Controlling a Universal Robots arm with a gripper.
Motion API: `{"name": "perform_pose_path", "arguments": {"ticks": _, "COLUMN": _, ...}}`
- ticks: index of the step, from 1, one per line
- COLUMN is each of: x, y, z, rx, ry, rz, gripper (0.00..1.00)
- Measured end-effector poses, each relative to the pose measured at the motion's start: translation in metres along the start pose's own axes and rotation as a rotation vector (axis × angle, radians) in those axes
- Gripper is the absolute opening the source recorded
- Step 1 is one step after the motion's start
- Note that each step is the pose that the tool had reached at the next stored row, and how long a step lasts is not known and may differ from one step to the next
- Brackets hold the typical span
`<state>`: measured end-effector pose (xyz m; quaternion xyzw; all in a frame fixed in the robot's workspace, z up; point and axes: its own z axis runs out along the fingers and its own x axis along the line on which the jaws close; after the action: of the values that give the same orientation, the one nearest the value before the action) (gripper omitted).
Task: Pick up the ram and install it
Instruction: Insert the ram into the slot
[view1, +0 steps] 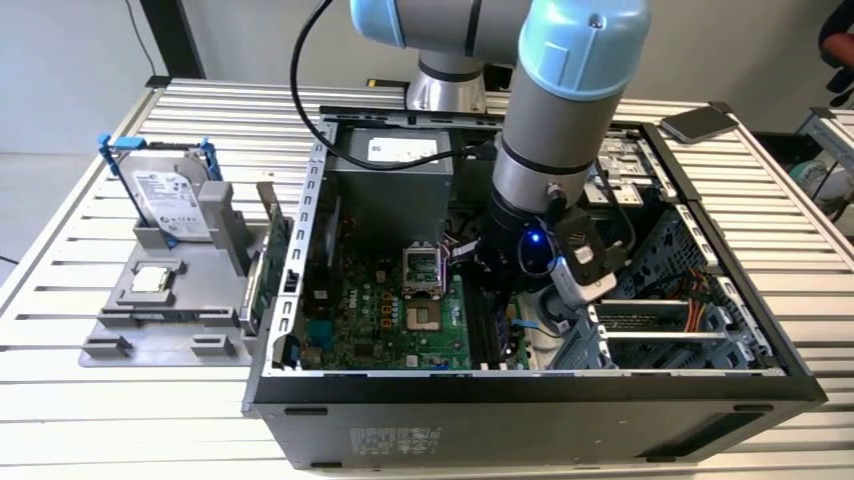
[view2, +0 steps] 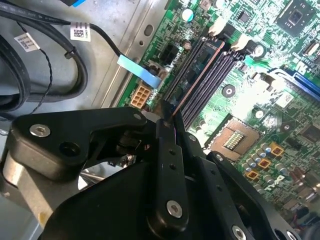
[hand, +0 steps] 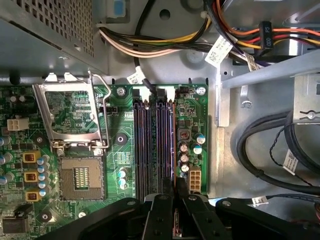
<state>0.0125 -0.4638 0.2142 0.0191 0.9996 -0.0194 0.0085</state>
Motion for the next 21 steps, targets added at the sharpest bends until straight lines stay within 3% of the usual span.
{"name": "perform_pose_path", "arguments": {"ticks": 4, "x": 0.0001, "y": 0.0001, "z": 0.0054, "rx": 0.0004, "ry": 0.0002, "rz": 0.001, "gripper": 0.0}}
{"name": "perform_pose_path", "arguments": {"ticks": 12, "x": 0.0001, "y": 0.0001, "z": 0.0056, "rx": 0.0005, "ry": 0.0002, "rz": 0.001, "gripper": 0.0}}
{"name": "perform_pose_path", "arguments": {"ticks": 13, "x": 0.0001, "y": 0.0001, "z": 0.0056, "rx": 0.0003, "ry": 0.0001, "rz": 0.001, "gripper": 1.0}}
{"name": "perform_pose_path", "arguments": {"ticks": 18, "x": 0.0, "y": 0.0001, "z": 0.0048, "rx": 0.0007, "ry": 0.0005, "rz": 0.001, "gripper": 1.0}}
{"name": "perform_pose_path", "arguments": {"ticks": 21, "x": -0.0001, "y": -0.0004, "z": -0.0075, "rx": 0.0007, "ry": 0.0016, "rz": 0.004, "gripper": 1.0}}
